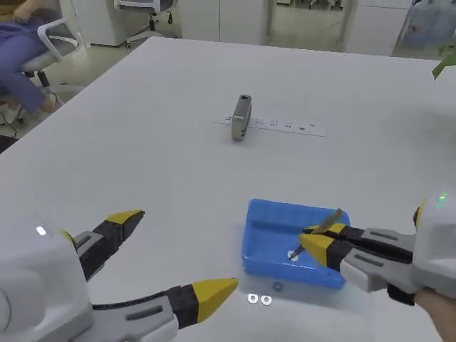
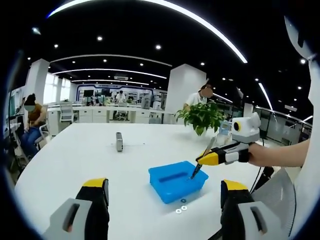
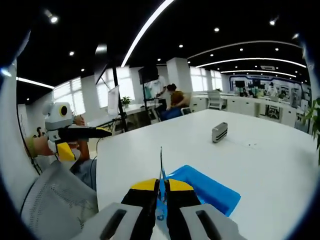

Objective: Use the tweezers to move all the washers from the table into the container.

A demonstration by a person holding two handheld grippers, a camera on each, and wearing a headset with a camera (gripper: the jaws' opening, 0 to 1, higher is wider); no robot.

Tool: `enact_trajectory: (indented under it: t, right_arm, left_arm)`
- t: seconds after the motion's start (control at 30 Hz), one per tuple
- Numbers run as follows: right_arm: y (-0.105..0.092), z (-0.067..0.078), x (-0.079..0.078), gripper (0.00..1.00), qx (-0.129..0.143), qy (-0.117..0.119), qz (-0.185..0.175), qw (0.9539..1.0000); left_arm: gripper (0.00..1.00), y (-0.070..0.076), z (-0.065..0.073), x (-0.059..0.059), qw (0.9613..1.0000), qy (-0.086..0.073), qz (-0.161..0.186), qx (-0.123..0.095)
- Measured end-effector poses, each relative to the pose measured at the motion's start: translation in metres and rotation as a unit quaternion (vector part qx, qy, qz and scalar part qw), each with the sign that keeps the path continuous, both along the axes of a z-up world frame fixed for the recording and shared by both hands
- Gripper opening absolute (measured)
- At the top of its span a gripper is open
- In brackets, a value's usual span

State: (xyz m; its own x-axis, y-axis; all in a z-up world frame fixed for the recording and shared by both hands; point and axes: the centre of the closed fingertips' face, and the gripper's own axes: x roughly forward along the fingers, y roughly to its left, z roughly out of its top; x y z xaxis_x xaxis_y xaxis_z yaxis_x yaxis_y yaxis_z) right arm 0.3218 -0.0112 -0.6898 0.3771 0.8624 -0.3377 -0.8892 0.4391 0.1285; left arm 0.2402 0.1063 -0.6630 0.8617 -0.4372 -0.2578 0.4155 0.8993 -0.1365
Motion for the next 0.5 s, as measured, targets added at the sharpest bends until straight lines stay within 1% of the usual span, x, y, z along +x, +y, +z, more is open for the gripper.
enact_trajectory:
  t: [0.1, 0.13, 0.23, 0.3, 0.37, 0.43, 0.5]
  right_arm:
    - [0.0, 0.001, 0.019, 0.02, -0.001, 0.0, -0.021, 0.9998]
    - [0.0, -0.002, 0.028, 0.02, -0.002, 0.005, -0.029, 0.9996]
    - [0.001, -0.011, 0.043, 0.02, -0.008, 0.02, -0.046, 0.9987]
    - [0.002, -0.017, 0.048, 0.02, -0.013, 0.028, -0.05, 0.9983]
    - [0.004, -0.027, 0.051, 0.02, -0.023, 0.036, -0.049, 0.9979]
    - [0.005, -0.035, 0.051, 0.02, -0.033, 0.044, -0.046, 0.9975]
    - [0.007, -0.042, 0.051, 0.02, -0.042, 0.046, -0.042, 0.9972]
  left_arm:
    - [0.95, 0.004, 0.0, -0.003, 1.0, 0.001, 0.005, -0.002]
    - [0.95, 0.005, 0.001, -0.003, 1.0, 0.001, 0.007, -0.002]
    - [0.95, 0.009, 0.001, -0.004, 0.9999, 0.0, 0.012, -0.003]
    - [0.94, 0.01, 0.003, -0.005, 0.9999, -0.003, 0.016, -0.002]
    - [0.94, 0.014, 0.002, -0.006, 0.9998, -0.003, 0.021, -0.005]
    - [0.93, 0.015, 0.001, -0.008, 0.9997, -0.002, 0.025, -0.007]
    - [0.93, 0.016, -0.001, -0.009, 0.9996, 0.0, 0.028, -0.007]
